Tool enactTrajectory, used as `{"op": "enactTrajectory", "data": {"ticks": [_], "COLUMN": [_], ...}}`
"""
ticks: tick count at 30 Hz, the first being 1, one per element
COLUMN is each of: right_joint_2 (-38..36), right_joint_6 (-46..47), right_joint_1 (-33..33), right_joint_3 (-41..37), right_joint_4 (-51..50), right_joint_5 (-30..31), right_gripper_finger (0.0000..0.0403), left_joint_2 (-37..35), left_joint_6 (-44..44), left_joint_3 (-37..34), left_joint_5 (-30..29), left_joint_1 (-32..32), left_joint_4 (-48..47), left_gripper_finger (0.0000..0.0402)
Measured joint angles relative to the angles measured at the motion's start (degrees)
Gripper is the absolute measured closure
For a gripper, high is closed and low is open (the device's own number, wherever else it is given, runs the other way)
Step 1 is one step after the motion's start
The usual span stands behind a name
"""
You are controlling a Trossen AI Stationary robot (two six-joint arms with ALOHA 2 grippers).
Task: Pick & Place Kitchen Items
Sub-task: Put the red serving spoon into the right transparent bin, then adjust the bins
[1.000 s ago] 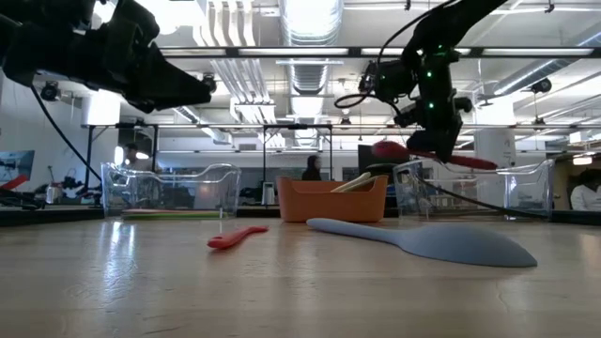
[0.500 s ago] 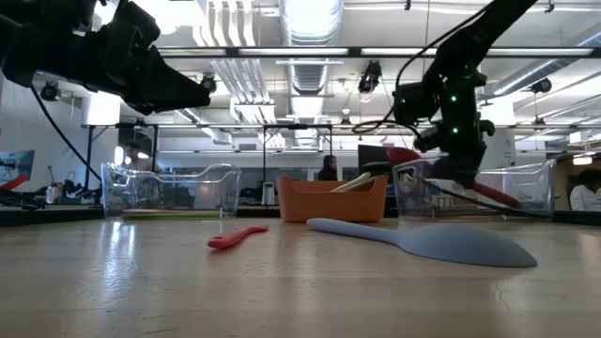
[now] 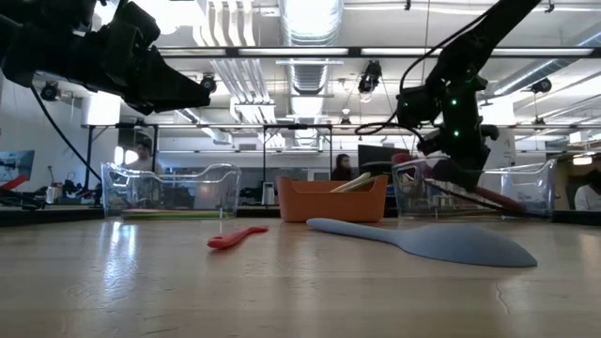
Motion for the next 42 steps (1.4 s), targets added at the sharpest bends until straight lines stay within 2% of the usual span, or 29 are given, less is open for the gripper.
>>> {"op": "enactTrajectory", "data": {"ticks": [3, 6, 13, 16, 19, 23, 28, 34, 42], "right_joint_2": [-0.2, -1.0, -5.2, -8.4, -11.8, -14.9, -16.6, -15.7, -12.1], "right_joint_6": [0.0, -0.2, 1.1, 2.6, 3.7, 4.7, 6.3, 12.7, 12.3], "right_joint_1": [0.1, 0.1, 2.1, 5.2, 9.2, 16.2, 26.1, 31.5, 29.4], "right_joint_3": [1.0, 1.9, 6.7, 9.6, 12.3, 13.3, 10.1, 3.5, -3.8], "right_joint_4": [-0.1, -0.5, -6.6, -7.5, -7.5, -7.4, -7.4, -7.1, 0.0], "right_joint_5": [0.0, -0.9, -0.9, -1.2, -6.8, -15.9, -19.8, -19.8, -19.6], "right_gripper_finger": [0.0268, 0.024, 0.0223, 0.0233, 0.0256, 0.031, 0.0386, 0.0395, 0.0395], "left_joint_2": [0.0, 0.0, 0.0, 0.0, 0.0, 0.0, 0.0, 0.0, 0.0], "left_joint_6": [0.0, 0.0, 0.1, 0.1, 0.1, 0.1, 0.1, 0.0, 0.0], "left_joint_3": [0.0, 0.0, 0.0, 0.0, 0.0, 0.0, 0.0, 0.0, 0.0], "left_joint_5": [0.0, 0.0, -0.1, -0.1, -0.2, -0.2, -0.3, -0.6, -0.6], "left_joint_1": [0.0, 0.0, 0.0, 0.0, 0.0, 0.0, 0.0, 0.0, 0.0], "left_joint_4": [0.0, 0.0, 0.0, 0.0, 0.0, 0.0, 0.0, 0.0, 0.0], "left_gripper_finger": [0.0216, 0.0216, 0.0216, 0.0216, 0.0216, 0.0216, 0.0216, 0.0216, 0.0216]}}
